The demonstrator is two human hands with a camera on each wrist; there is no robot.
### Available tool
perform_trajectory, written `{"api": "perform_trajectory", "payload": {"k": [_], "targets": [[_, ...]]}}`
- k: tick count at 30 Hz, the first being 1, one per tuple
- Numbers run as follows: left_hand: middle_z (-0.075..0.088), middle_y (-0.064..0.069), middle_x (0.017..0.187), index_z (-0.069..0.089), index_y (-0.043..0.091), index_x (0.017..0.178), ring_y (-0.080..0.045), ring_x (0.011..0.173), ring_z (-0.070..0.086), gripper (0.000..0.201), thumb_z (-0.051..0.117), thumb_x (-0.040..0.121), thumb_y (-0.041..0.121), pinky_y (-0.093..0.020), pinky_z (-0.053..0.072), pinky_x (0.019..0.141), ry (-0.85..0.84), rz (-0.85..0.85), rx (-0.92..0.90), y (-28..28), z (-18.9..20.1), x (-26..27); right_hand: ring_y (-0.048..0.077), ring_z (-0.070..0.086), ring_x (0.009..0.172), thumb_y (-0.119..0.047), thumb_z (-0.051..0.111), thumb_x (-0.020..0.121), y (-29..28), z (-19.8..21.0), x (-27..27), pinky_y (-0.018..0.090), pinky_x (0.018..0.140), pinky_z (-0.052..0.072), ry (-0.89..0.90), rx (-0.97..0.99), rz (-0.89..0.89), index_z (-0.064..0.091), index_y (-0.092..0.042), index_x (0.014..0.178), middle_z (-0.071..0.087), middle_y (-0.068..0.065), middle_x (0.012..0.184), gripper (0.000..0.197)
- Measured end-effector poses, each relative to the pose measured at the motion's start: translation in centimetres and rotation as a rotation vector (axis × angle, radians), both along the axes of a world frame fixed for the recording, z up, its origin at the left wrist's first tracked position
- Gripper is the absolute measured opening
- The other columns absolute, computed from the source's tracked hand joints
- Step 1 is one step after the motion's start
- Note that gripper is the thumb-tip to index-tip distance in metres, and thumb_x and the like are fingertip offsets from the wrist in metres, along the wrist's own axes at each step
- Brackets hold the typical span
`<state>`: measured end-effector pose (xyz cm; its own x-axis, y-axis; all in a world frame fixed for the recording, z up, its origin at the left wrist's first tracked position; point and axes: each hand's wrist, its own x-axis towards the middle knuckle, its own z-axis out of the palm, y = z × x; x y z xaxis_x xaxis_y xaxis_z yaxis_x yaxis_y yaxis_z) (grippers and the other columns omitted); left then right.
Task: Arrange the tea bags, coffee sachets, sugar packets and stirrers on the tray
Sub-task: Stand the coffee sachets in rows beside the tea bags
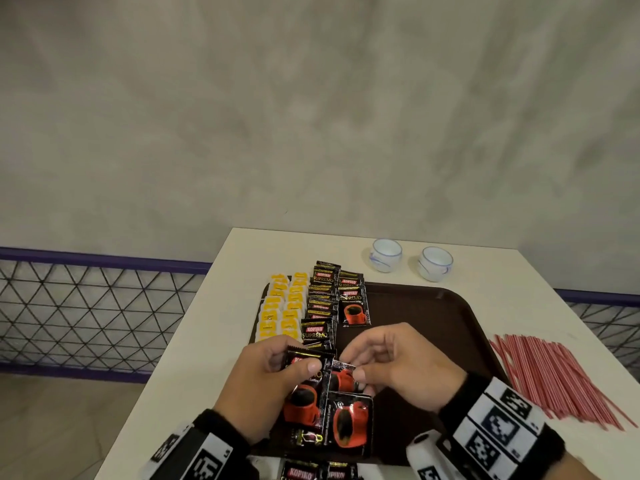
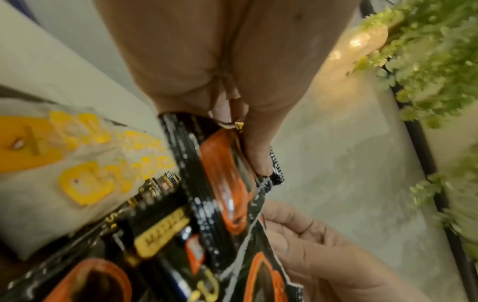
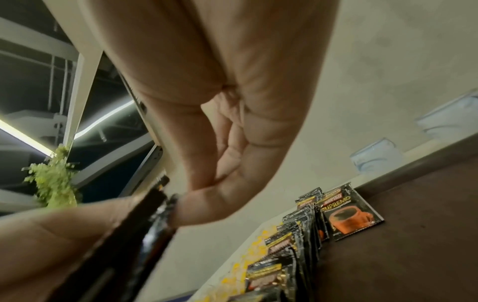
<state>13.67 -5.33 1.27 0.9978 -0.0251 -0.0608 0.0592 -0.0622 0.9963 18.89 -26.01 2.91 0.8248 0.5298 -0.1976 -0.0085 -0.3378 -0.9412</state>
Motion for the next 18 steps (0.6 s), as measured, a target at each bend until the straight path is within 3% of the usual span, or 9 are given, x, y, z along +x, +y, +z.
{"api": "perform_trajectory", "payload": {"k": [4,7,9,11,13,16,18], "targets": [[0.071,-0.018,0.086,0.061,0.008,0.086,-0.037,0.078,0.069,0.029,0.08,0.07,0.023,-0.05,0.054,0.078,0.233,0.01,-0.23,-0.5,-1.8,-1.4,0.025,0.066,0.066,0.011,0.062,0.083,-0.1,-0.2,-0.4,0.029,0.058,0.057,0.056,0.038,-0.087,0.073,-0.011,0.087,0.065,0.015,0.084,0.025],[0.067,-0.016,0.08,0.057,0.007,0.087,-0.03,0.074,0.063,0.041,0.078,0.061,0.03,-0.041,0.051,0.074,0.292,0.019,-0.31,-1.2,-3.5,-3.2,0.029,0.066,0.068,0.013,0.059,0.083,0.2,-0.8,-1.9,0.035,0.056,0.059,0.179,0.105,-0.148,0.071,-0.005,0.091,0.058,0.018,0.088,0.023],[0.065,-0.008,0.073,0.057,0.006,0.084,-0.023,0.067,0.061,0.043,0.075,0.058,0.035,-0.033,0.049,0.066,0.235,0.047,-0.22,-1.4,-4.3,-4.2,0.028,0.066,0.069,0.013,0.059,0.084,0.4,-1.6,-2.7,0.036,0.056,0.06,0.219,0.102,-0.202,0.071,-0.004,0.093,0.054,0.017,0.091,0.023],[0.064,0.004,0.068,0.058,0.01,0.08,-0.016,0.06,0.062,0.031,0.069,0.063,0.033,-0.028,0.051,0.062,0.146,0.089,-0.112,-1.2,-5.2,-4.9,0.025,0.067,0.07,0.013,0.059,0.085,0.5,-2.3,-2.9,0.038,0.058,0.06,0.243,0.103,-0.275,0.069,-0.004,0.096,0.055,0.017,0.091,0.022],[0.065,0.013,0.077,0.06,0.023,0.074,-0.009,0.067,0.066,0.017,0.067,0.065,0.036,-0.028,0.054,0.068,0.08,0.096,0.038,-0.7,-6.2,-5.4,0.023,0.067,0.066,0.015,0.059,0.083,0.1,-2.7,-2.2,0.038,0.06,0.06,0.24,0.139,-0.388,0.067,0.0,0.097,0.056,0.016,0.086,0.022],[0.064,0.011,0.093,0.063,0.026,0.076,-0.006,0.084,0.065,0.02,0.069,0.065,0.041,-0.024,0.054,0.077,0.017,0.083,0.115,-0.1,-7.4,-5.9,0.027,0.067,0.065,0.022,0.057,0.081,-0.8,-3.2,-0.3,0.035,0.059,0.061,0.258,0.262,-0.586,0.062,0.007,0.093,0.056,0.016,0.076,0.02],[0.065,0.014,0.093,0.064,0.027,0.07,-0.002,0.087,0.064,0.024,0.067,0.06,0.049,-0.014,0.049,0.077,0.004,0.089,0.147,0.1,-7.0,-6.5,0.032,0.069,0.072,0.021,0.056,0.082,-1.5,-3.5,1.5,0.033,0.061,0.061,0.297,0.287,-0.7,0.059,0.009,0.095,0.059,0.019,0.082,0.018]]}}
